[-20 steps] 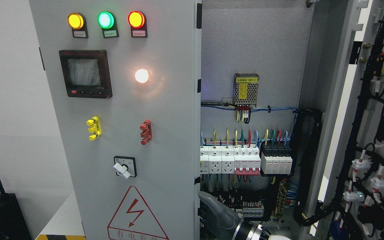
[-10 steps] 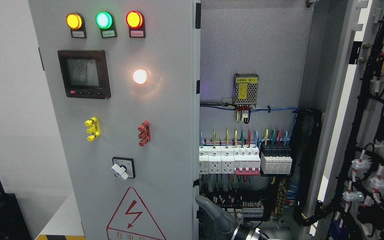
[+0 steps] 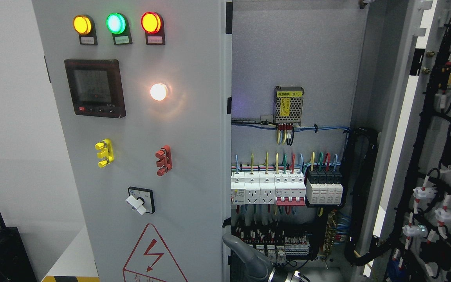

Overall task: Open door with both hands
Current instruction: 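Pull the indicator-light door outward with the right hand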

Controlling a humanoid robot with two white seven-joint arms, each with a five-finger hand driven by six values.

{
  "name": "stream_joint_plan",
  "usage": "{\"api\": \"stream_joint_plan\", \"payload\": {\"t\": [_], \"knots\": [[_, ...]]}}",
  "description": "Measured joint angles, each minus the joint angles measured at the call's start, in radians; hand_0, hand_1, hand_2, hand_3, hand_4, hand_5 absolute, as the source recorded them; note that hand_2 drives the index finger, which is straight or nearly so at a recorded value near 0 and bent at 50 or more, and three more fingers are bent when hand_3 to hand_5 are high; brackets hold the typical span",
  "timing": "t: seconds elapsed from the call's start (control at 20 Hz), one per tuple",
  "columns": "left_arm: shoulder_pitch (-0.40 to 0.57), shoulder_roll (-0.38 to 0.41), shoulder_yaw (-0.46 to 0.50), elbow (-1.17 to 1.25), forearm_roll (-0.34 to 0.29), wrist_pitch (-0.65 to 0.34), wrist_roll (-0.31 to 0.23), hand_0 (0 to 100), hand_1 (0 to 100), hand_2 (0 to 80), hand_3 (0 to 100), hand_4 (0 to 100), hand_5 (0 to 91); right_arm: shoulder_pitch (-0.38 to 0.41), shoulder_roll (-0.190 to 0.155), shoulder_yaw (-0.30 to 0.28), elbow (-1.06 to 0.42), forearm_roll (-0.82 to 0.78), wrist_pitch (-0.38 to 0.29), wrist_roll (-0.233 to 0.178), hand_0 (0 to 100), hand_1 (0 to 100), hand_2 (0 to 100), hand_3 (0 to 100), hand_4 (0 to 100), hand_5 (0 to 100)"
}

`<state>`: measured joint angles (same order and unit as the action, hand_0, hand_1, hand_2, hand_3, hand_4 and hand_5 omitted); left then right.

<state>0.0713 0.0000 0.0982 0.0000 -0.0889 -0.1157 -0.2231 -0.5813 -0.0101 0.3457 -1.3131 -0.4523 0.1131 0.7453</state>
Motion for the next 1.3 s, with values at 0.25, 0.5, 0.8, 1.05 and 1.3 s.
{"api": "stream_joint_plan", "payload": {"t": [0.25, 0.5, 0.8, 1.05, 1.3], "knots": [[0.000, 0.000, 0.000, 0.000, 0.000, 0.000, 0.000, 0, 0, 0.0, 0, 0, 0.0, 0.008, 0.002, 0.002, -0.011, -0.029, 0.000, 0.006, 38, 0, 0, 0, 0, 0], [0.000, 0.000, 0.000, 0.000, 0.000, 0.000, 0.000, 0, 0, 0.0, 0, 0, 0.0, 0.013, -0.001, 0.006, -0.024, -0.059, 0.000, 0.015, 38, 0, 0, 0, 0, 0], [0.000, 0.000, 0.000, 0.000, 0.000, 0.000, 0.000, 0, 0, 0.0, 0, 0, 0.0, 0.018, -0.002, 0.019, -0.038, -0.073, 0.000, 0.039, 38, 0, 0, 0, 0, 0], [0.000, 0.000, 0.000, 0.000, 0.000, 0.000, 0.000, 0, 0, 0.0, 0, 0, 0.0, 0.025, 0.002, 0.029, -0.049, -0.077, 0.000, 0.071, 38, 0, 0, 0, 0, 0], [0.001, 0.000, 0.000, 0.000, 0.000, 0.000, 0.000, 0, 0, 0.0, 0, 0, 0.0, 0.030, 0.005, 0.040, -0.059, -0.079, 0.000, 0.086, 38, 0, 0, 0, 0, 0]]}}
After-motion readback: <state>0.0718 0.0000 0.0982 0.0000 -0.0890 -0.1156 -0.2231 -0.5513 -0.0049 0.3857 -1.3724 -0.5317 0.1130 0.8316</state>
